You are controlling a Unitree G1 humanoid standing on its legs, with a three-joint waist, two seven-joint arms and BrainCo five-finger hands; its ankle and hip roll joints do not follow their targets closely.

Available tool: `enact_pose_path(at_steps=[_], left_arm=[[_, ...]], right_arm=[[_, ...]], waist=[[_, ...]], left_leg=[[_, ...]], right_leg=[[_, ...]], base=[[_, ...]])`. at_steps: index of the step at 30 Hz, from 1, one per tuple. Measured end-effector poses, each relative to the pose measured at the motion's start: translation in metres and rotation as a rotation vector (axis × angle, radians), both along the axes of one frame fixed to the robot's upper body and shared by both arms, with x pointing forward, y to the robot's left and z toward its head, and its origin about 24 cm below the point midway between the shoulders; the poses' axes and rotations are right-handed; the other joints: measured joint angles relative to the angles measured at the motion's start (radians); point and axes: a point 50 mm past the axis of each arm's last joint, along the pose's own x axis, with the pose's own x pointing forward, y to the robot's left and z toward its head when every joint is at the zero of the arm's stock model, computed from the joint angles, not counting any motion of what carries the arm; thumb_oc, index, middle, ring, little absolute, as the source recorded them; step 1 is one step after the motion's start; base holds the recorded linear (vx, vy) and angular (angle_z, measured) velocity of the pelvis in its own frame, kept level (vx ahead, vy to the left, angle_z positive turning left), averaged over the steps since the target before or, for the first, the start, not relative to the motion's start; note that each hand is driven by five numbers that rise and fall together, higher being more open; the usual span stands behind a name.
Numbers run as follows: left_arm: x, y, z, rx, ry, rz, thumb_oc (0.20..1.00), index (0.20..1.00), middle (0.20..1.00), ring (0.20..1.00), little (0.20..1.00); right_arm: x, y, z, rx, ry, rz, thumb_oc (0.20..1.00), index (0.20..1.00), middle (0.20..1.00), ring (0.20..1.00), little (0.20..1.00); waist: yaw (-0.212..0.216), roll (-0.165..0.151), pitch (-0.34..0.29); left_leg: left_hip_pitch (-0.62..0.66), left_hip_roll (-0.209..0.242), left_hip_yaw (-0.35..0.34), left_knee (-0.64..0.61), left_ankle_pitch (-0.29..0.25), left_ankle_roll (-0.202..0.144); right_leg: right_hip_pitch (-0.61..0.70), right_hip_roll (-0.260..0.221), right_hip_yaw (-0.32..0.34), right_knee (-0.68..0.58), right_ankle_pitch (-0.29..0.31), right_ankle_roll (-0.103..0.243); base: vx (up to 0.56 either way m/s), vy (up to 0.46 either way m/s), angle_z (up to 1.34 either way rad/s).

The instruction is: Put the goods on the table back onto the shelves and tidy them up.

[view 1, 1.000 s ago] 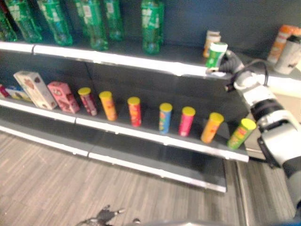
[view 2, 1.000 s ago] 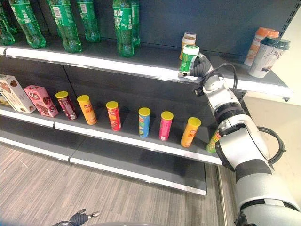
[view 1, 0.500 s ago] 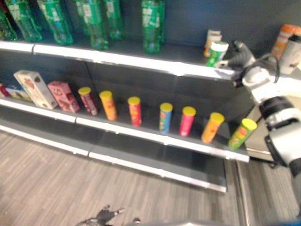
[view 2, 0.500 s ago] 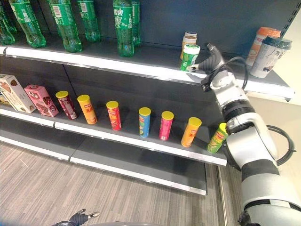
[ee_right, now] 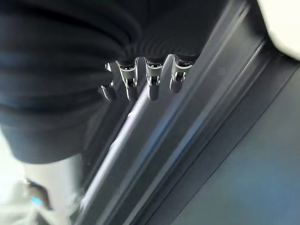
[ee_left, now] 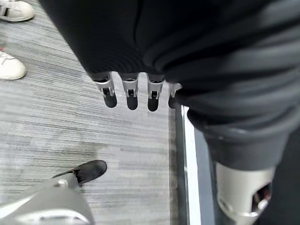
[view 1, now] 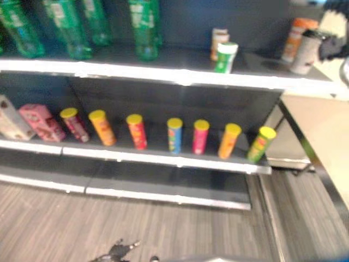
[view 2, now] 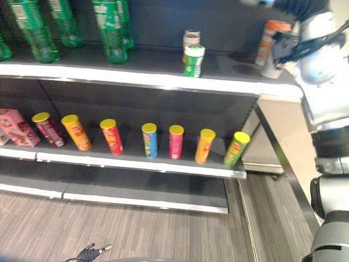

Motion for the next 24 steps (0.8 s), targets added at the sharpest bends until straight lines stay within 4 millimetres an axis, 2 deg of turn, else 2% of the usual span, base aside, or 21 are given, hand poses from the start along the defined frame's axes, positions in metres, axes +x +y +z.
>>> enact_pose_path(at_steps=[2, 3, 5, 6, 7, 9, 11, 13, 15, 16, 17, 18, 19, 21, 23, 24], left_arm=[[-0.001, 0.002, 0.0, 0.001, -0.007, 0.016, 1.0, 1.0, 1.0, 1.0, 1.0], [-0.002, 0.002, 0.0, 0.002, -0.003, 0.015, 1.0, 1.0, 1.0, 1.0, 1.0], [0.001, -0.002, 0.0, -0.009, -0.021, 0.01, 1.0, 1.0, 1.0, 1.0, 1.0], [0.001, -0.002, 0.0, -0.01, -0.02, 0.008, 1.0, 1.0, 1.0, 1.0, 1.0], [0.004, -0.002, 0.002, -0.018, -0.044, 0.005, 1.0, 1.0, 1.0, 1.0, 1.0], [0.009, -0.004, 0.003, -0.027, -0.059, -0.042, 1.0, 1.0, 1.0, 1.0, 1.0], [0.008, -0.005, 0.004, -0.043, -0.065, -0.063, 1.0, 1.0, 1.0, 1.0, 1.0], [0.015, -0.009, 0.006, -0.062, -0.086, -0.115, 1.0, 1.0, 1.0, 1.0, 1.0], [0.017, -0.016, 0.006, -0.08, -0.089, -0.17, 1.0, 1.0, 1.0, 1.0, 1.0], [0.017, -0.019, 0.005, -0.088, -0.081, -0.192, 1.0, 1.0, 1.0, 1.0, 1.0], [0.018, -0.023, 0.004, -0.095, -0.075, -0.23, 1.0, 1.0, 1.0, 1.0, 1.0], [0.016, -0.028, 0.003, -0.108, -0.072, -0.233, 1.0, 1.0, 1.0, 1.0, 1.0], [0.017, -0.029, 0.003, -0.108, -0.07, -0.248, 1.0, 1.0, 1.0, 1.0, 1.0], [0.016, -0.037, 0.001, -0.123, -0.062, -0.276, 1.0, 1.0, 1.0, 1.0, 1.0], [0.016, -0.039, 0.0, -0.124, -0.059, -0.28, 1.0, 1.0, 1.0, 1.0, 1.0], [0.016, -0.039, 0.0, -0.12, -0.054, -0.286, 1.0, 1.0, 1.0, 1.0, 1.0]], right_arm=[[-0.019, 0.007, -0.035, 0.015, 0.088, 0.159, 1.0, 1.0, 1.0, 1.0, 1.0], [-0.022, 0.011, -0.047, 0.012, 0.128, 0.197, 1.0, 1.0, 1.0, 1.0, 1.0], [-0.029, 0.011, -0.082, 0.028, 0.316, 0.325, 1.0, 1.0, 1.0, 1.0, 1.0], [-0.03, 0.009, -0.09, 0.045, 0.359, 0.348, 1.0, 1.0, 1.0, 1.0, 1.0], [-0.036, 0.002, -0.111, 0.133, 0.457, 0.414, 1.0, 1.0, 1.0, 1.0, 1.0], [-0.046, -0.004, -0.157, 0.181, 0.679, 0.458, 1.0, 1.0, 1.0, 1.0, 1.0], [-0.058, -0.007, -0.219, 0.184, 1.009, 0.458, 1.0, 1.0, 1.0, 1.0, 1.0], [-0.087, -0.026, -0.292, 0.158, 1.353, 0.345, 1.0, 1.0, 1.0, 1.0, 1.0], [-0.115, -0.048, -0.354, 0.159, 1.603, 0.167, 1.0, 1.0, 1.0, 1.0, 1.0], [-0.124, -0.055, -0.371, 0.133, 1.687, 0.099, 1.0, 1.0, 1.0, 1.0, 1.0], [-0.14, -0.068, -0.394, 0.094, 1.796, -0.016, 1.0, 1.0, 1.0, 1.0, 1.0], [-0.144, -0.067, -0.398, 0.078, 1.813, -0.037, 1.0, 1.0, 1.0, 1.0, 1.0], [-0.15, -0.071, -0.414, 0.045, 1.831, -0.129, 1.0, 1.0, 1.0, 1.0, 1.0], [-0.153, -0.074, -0.432, -0.12, 1.851, -0.282, 1.0, 1.0, 1.0, 1.0, 1.0], [-0.156, -0.07, -0.447, -0.123, 1.863, -0.374, 1.0, 1.0, 1.0, 1.0, 1.0], [-0.163, -0.068, -0.454, -0.143, 1.892, -0.4, 1.0, 1.0, 1.0, 1.0, 1.0]], waist=[[-0.006, -0.008, -0.004], [-0.011, -0.009, -0.004], [-0.016, -0.006, -0.004], [-0.028, -0.003, -0.005], [-0.023, -0.002, -0.003], [-0.027, 0.003, -0.001], [-0.034, 0.009, 0.002], [-0.036, 0.019, 0.01], [-0.032, 0.034, 0.022], [-0.033, 0.032, 0.027], [-0.034, 0.045, 0.031], [-0.033, 0.052, 0.034], [-0.034, 0.059, 0.035], [-0.026, 0.06, 0.035], [-0.019, 0.058, 0.035], [-0.017, 0.061, 0.034]], left_leg=[[-0.003, 0.006, 0.02, 0.0, -0.001, 0.001], [-0.004, 0.007, 0.024, 0.0, -0.001, 0.001], [-0.004, 0.007, 0.042, 0.0, -0.003, 0.003], [-0.001, 0.006, 0.048, 0.0, -0.004, 0.003], [-0.004, 0.006, 0.05, 0.0, -0.002, 0.006], [-0.005, 0.005, 0.056, 0.0, -0.004, 0.004], [-0.004, 0.004, 0.069, 0.0, -0.004, 0.006], [-0.005, 0.0, 0.072, 0.0, -0.005, 0.006], [-0.008, -0.005, 0.072, 0.0, -0.005, 0.008], [-0.008, -0.006, 0.073, 0.0, -0.011, 0.003], [-0.008, -0.008, 0.072, 0.0, -0.018, -0.001], [-0.007, -0.008, 0.073, 0.0, -0.018, -0.001], [-0.007, -0.006, 0.072, 0.0, -0.018, -0.001], [-0.008, -0.005, 0.07, 0.0, -0.018, -0.001], [-0.009, -0.005, 0.062, 0.0, -0.018, -0.001], [-0.007, -0.006, 0.059, 0.0, -0.018, -0.001]], right_leg=[[-0.009, 0.005, 0.02, 0.0, -0.001, 0.005], [-0.012, 0.005, 0.024, 0.0, -0.001, 0.006], [-0.018, 0.003, 0.041, 0.0, 0.006, 0.003], [-0.025, 0.003, 0.047, 0.001, 0.005, 0.007], [-0.027, 0.003, 0.049, 0.001, 0.009, 0.005], [-0.038, 0.001, 0.057, 0.001, 0.011, 0.003], [-0.039, -0.001, 0.067, 0.001, 0.011, 0.004], [-0.042, -0.006, 0.069, 0.003, 0.012, 0.006], [-0.04, -0.011, 0.069, 0.004, 0.012, 0.009], [-0.041, -0.012, 0.071, 0.004, 0.012, 0.01], [-0.04, -0.014, 0.069, 0.002, 0.011, 0.012], [-0.039, -0.014, 0.07, 0.003, 0.011, 0.013], [-0.039, -0.012, 0.07, 0.0, 0.01, 0.014], [-0.038, -0.01, 0.067, 0.0, 0.007, 0.018], [-0.036, -0.01, 0.062, 0.0, 0.006, 0.017], [-0.036, -0.011, 0.06, 0.001, 0.006, 0.016]], base=[[-0.01, 0.027, -0.29], [-0.01, 0.025, -0.25], [-0.02, 0.016, -0.21], [-0.04, 0.022, -0.19], [-0.03, 0.019, -0.12], [-0.04, 0.02, -0.1], [-0.03, 0.015, -0.13], [-0.03, 0.001, -0.05], [-0.02, -0.01, 0.0], [0.0, 0.0, 0.0], [0.0, 0.0, 0.0], [-0.01, -0.054, 0.02], [-0.01, -0.054, -0.02], [-0.01, -0.044, 0.04], [0.0, -0.025, 0.08], [0.0, -0.035, 0.08]])
